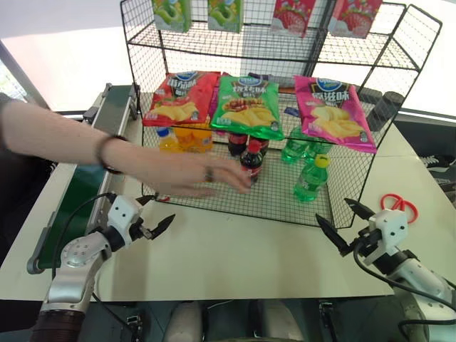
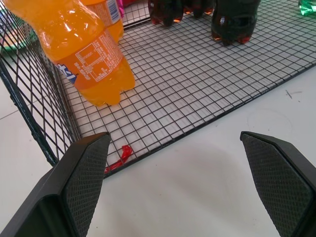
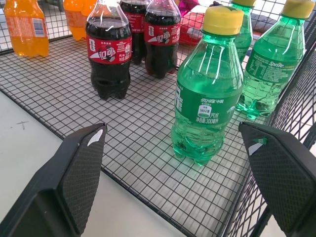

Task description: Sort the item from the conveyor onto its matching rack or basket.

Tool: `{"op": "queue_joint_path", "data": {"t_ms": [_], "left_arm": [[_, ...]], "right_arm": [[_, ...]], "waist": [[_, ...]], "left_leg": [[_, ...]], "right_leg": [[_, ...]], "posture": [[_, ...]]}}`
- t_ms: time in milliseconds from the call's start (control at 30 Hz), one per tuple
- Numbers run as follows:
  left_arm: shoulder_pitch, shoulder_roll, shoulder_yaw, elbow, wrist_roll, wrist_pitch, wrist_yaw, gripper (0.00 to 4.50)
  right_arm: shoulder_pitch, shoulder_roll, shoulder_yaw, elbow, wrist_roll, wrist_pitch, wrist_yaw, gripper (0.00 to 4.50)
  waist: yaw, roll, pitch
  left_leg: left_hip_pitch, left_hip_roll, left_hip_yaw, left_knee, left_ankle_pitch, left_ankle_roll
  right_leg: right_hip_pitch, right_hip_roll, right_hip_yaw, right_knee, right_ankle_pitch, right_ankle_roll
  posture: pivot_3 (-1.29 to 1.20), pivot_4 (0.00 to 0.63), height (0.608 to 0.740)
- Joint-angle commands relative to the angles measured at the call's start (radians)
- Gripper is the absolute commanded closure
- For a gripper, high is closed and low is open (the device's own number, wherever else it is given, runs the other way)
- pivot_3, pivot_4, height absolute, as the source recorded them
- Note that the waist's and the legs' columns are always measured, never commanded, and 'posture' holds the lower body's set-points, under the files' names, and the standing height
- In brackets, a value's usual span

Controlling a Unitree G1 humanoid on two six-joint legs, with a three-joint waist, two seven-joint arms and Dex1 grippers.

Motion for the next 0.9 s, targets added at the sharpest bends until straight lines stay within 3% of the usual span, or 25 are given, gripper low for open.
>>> {"op": "queue_joint_path", "data": {"t_ms": [33, 900], "left_arm": [[-0.005, 0.002, 0.014, -0.022, 0.001, -0.018, 0.002, 0.0], [-0.022, -0.011, 0.008, -0.012, 0.011, -0.025, 0.001, 0.0]], "right_arm": [[-0.009, 0.0, -0.004, -0.029, 0.006, -0.009, 0.001, 0.05], [-0.021, 0.0, -0.001, -0.008, -0.003, -0.023, 0.009, 0.05]], "waist": [[0.0, 0.0, 0.0], [0.0, 0.0, 0.0]], "left_leg": [[0.0, 0.0, 0.0, 0.0, 0.0, 0.0], [0.0, 0.0, 0.0, 0.0, 0.0, 0.0]], "right_leg": [[0.0, 0.0, 0.0, 0.0, 0.0, 0.0], [0.0, 0.0, 0.0, 0.0, 0.0, 0.0]], "posture": [[0.0, 0.15, 0.74], [0.0, 0.15, 0.74]]}}
